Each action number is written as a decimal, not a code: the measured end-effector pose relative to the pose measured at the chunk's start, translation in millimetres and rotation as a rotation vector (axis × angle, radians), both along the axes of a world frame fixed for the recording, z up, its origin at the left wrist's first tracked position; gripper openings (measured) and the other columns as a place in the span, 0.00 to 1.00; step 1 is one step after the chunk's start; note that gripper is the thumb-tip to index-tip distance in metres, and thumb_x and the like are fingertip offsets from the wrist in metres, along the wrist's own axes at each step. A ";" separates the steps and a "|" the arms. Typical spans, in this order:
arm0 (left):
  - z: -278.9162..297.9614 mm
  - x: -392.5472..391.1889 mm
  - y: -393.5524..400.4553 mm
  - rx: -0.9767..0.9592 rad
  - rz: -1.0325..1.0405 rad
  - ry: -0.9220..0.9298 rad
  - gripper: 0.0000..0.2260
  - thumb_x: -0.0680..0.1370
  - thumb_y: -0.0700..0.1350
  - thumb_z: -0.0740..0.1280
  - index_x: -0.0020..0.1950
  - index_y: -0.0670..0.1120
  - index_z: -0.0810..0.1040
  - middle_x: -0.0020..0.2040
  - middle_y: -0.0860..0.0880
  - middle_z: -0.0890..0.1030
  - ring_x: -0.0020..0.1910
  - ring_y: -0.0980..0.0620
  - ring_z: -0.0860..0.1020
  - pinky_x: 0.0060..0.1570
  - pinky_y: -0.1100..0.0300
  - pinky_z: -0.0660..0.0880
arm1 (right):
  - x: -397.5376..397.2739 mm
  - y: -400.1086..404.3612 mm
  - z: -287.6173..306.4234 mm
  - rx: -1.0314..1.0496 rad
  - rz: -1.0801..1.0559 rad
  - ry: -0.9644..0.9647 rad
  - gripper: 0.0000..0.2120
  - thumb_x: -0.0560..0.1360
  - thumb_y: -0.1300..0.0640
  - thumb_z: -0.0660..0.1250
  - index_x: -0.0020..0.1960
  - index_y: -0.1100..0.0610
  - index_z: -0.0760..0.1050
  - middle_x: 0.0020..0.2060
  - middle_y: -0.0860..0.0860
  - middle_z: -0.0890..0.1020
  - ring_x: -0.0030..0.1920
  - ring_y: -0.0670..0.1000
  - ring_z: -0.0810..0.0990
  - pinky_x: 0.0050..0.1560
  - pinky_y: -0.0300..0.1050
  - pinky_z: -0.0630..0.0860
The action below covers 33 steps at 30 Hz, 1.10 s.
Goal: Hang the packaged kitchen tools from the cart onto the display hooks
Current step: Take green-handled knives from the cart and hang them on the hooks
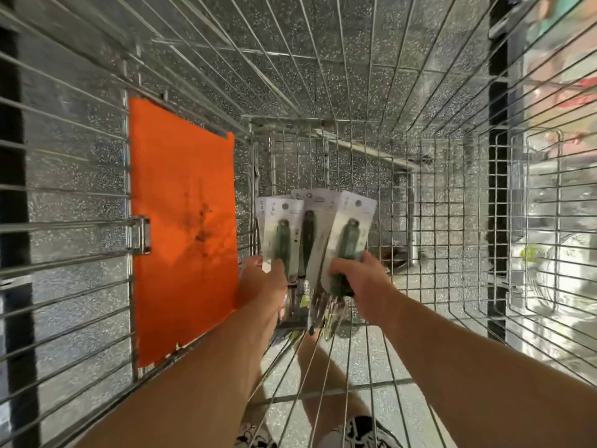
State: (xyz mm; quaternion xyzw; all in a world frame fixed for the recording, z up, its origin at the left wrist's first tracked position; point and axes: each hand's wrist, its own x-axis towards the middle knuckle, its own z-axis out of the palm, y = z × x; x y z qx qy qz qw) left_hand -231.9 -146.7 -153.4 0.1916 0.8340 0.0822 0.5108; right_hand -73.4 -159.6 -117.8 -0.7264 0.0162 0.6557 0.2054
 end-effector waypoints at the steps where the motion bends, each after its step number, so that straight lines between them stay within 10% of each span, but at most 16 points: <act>1: 1.7 0.7 0.9 0.011 0.005 -0.014 0.20 0.82 0.43 0.69 0.73 0.42 0.72 0.67 0.42 0.80 0.54 0.45 0.80 0.55 0.51 0.79 | -5.0 -0.9 -1.0 -0.002 0.048 0.031 0.17 0.72 0.69 0.73 0.59 0.61 0.74 0.53 0.61 0.83 0.53 0.61 0.85 0.56 0.61 0.83; 10: -5.4 9.4 -4.3 0.028 0.159 -0.123 0.19 0.85 0.40 0.62 0.77 0.45 0.72 0.64 0.42 0.82 0.37 0.52 0.78 0.20 0.68 0.67 | -45.6 10.8 -13.6 0.084 0.311 -0.071 0.18 0.70 0.64 0.76 0.57 0.57 0.75 0.49 0.56 0.82 0.46 0.54 0.85 0.45 0.49 0.85; 16: -2.5 6.1 2.6 -0.001 0.134 -0.232 0.17 0.84 0.37 0.62 0.73 0.40 0.74 0.50 0.49 0.80 0.38 0.57 0.74 0.23 0.70 0.69 | -57.6 11.4 -14.6 0.092 0.240 -0.177 0.14 0.70 0.64 0.76 0.50 0.55 0.73 0.47 0.56 0.82 0.46 0.54 0.84 0.45 0.50 0.85; 21: -5.0 7.2 4.9 -0.028 0.117 -0.230 0.16 0.83 0.38 0.63 0.71 0.39 0.75 0.62 0.37 0.82 0.41 0.52 0.78 0.27 0.66 0.72 | -50.8 17.2 -11.8 0.088 0.211 -0.076 0.14 0.71 0.67 0.73 0.51 0.57 0.73 0.43 0.55 0.80 0.41 0.53 0.80 0.44 0.51 0.83; 29: 5.1 4.6 4.7 -0.019 0.191 -0.496 0.19 0.74 0.45 0.73 0.61 0.35 0.82 0.52 0.33 0.83 0.53 0.30 0.84 0.49 0.40 0.81 | -40.5 16.7 -0.3 0.097 0.200 0.077 0.12 0.75 0.63 0.71 0.55 0.57 0.71 0.46 0.55 0.78 0.44 0.51 0.77 0.43 0.44 0.79; 33: 27.4 5.1 14.5 0.022 0.176 -0.586 0.22 0.78 0.47 0.72 0.66 0.34 0.78 0.50 0.36 0.84 0.48 0.37 0.84 0.43 0.49 0.83 | -42.8 25.4 15.7 0.077 0.077 0.099 0.12 0.77 0.55 0.70 0.56 0.55 0.71 0.51 0.57 0.79 0.46 0.53 0.78 0.45 0.47 0.80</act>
